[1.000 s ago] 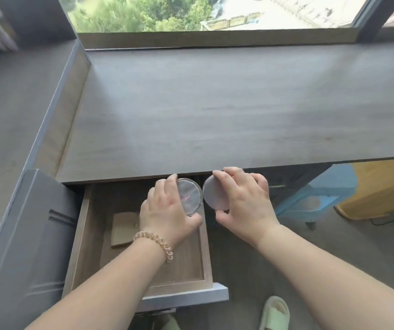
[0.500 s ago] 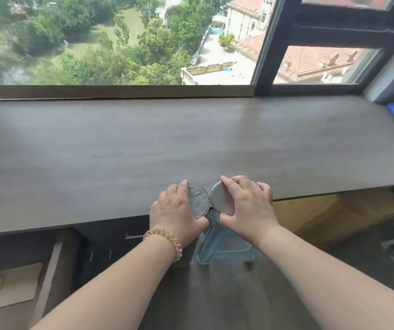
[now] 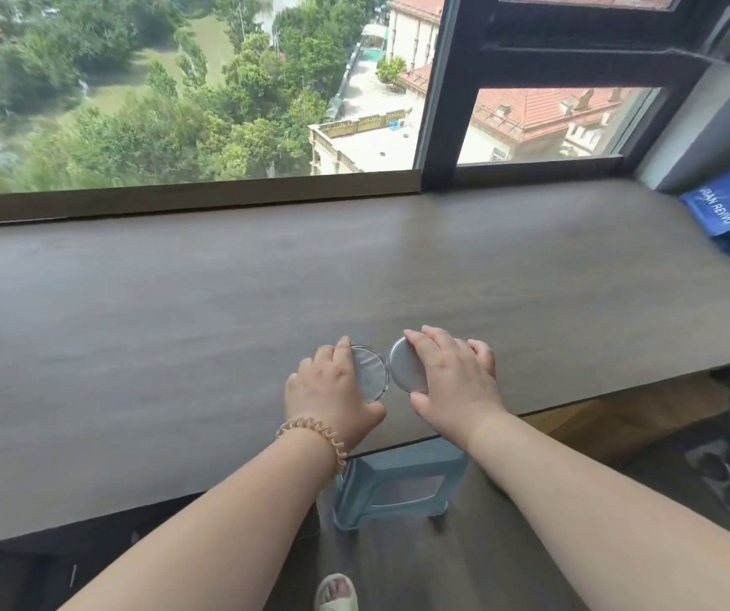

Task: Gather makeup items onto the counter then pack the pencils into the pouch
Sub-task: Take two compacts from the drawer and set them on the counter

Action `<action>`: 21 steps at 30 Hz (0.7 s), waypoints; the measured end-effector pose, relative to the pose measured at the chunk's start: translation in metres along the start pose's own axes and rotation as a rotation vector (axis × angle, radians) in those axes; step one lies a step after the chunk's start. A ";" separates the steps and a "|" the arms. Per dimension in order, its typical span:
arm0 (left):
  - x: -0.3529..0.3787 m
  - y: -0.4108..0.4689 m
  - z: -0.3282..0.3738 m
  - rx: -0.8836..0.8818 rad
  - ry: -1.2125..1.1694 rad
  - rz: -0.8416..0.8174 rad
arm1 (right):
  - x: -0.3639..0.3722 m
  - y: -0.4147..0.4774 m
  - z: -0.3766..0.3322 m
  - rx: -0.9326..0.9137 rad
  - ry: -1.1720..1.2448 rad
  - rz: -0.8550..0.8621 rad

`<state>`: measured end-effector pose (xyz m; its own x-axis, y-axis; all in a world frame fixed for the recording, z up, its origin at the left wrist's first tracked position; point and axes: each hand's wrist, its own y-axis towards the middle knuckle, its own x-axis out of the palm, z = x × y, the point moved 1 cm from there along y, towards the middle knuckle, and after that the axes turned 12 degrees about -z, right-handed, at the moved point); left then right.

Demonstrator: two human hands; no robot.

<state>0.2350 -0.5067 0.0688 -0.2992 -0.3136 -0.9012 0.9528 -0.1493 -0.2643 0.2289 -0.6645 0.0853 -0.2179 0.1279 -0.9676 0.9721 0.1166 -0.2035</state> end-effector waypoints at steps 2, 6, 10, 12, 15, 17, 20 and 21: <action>0.003 0.022 0.005 0.006 0.033 -0.037 | 0.001 0.019 0.012 0.017 0.013 -0.018; 0.008 0.065 0.012 -0.004 0.038 -0.072 | 0.007 0.061 0.039 0.026 0.036 -0.084; 0.014 0.096 0.014 -0.051 0.065 -0.071 | 0.017 0.092 0.054 -0.024 0.069 -0.133; 0.016 0.107 0.014 -0.086 0.088 -0.069 | 0.023 0.104 0.058 -0.061 0.076 -0.145; 0.020 0.123 0.017 -0.153 0.103 -0.068 | 0.029 0.127 0.065 -0.115 0.062 -0.151; 0.024 0.132 0.017 -0.195 0.114 -0.067 | 0.033 0.139 0.071 -0.155 0.058 -0.155; 0.028 0.137 0.020 -0.275 0.137 -0.096 | 0.040 0.147 0.079 -0.213 0.053 -0.167; 0.029 0.138 0.021 -0.297 0.150 -0.100 | 0.042 0.148 0.082 -0.232 0.048 -0.159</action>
<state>0.3563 -0.5563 0.0134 -0.4023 -0.1663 -0.9003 0.8991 0.1138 -0.4228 0.3713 -0.7227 0.0025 -0.3756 0.1357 -0.9168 0.8807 0.3605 -0.3074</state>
